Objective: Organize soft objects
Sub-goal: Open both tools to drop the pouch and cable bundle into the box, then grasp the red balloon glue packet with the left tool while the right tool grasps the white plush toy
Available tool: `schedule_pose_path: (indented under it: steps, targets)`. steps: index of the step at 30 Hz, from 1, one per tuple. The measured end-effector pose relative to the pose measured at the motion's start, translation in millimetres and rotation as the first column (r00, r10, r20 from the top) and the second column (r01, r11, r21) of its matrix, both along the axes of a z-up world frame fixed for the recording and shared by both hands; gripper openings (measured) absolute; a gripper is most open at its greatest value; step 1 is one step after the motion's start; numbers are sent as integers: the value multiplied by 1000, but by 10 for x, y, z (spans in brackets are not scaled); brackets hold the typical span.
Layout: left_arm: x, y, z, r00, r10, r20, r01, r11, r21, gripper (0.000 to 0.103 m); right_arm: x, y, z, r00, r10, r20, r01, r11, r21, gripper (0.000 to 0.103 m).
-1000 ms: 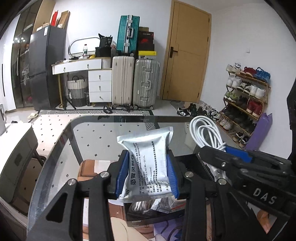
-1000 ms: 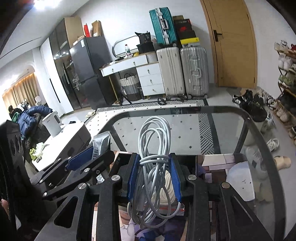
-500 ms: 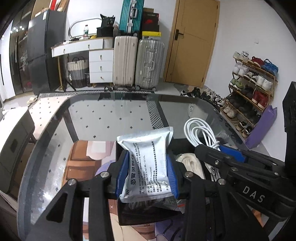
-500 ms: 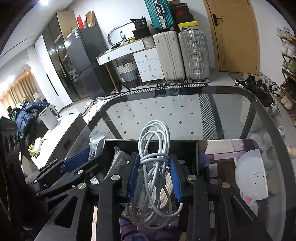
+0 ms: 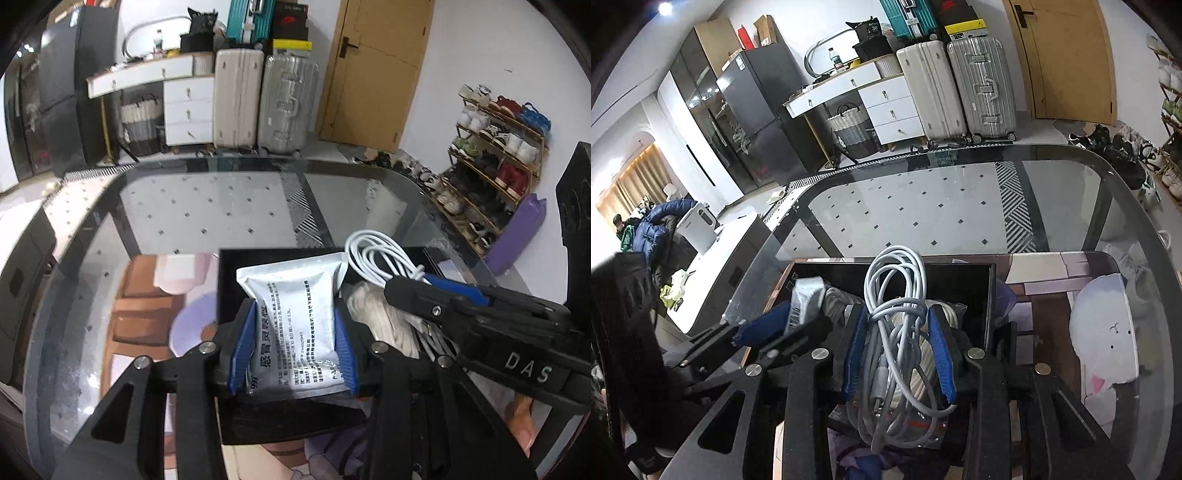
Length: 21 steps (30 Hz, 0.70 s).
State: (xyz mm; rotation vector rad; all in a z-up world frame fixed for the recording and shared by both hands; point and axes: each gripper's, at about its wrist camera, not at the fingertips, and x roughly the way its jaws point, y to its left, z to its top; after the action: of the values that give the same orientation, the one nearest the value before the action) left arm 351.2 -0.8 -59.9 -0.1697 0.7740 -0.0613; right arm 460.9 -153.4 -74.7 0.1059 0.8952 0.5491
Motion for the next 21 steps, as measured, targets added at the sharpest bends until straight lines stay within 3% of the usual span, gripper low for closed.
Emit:
schedule_pose_path:
  steps: [4, 10, 15, 21]
  targets:
    - [7, -62, 23, 1000, -19, -16, 20, 999, 39, 49, -26, -47, 5, 1000, -2, -21, 3, 999, 43, 47]
    - [-68, -103, 110, 1000, -19, -4, 19, 998, 52, 78, -129, -62, 129, 1000, -12, -4, 12, 1000, 20, 49]
    - [-192, 28, 232, 1000, -2, -7, 2, 1000, 0, 79, -368, -141, 336, 999, -13, 29, 13, 1000, -19, 56]
    - [-596, 72, 418, 999, -39, 16, 39, 998, 43, 84, -843, -220, 517, 997, 51, 55, -48, 997, -57, 67]
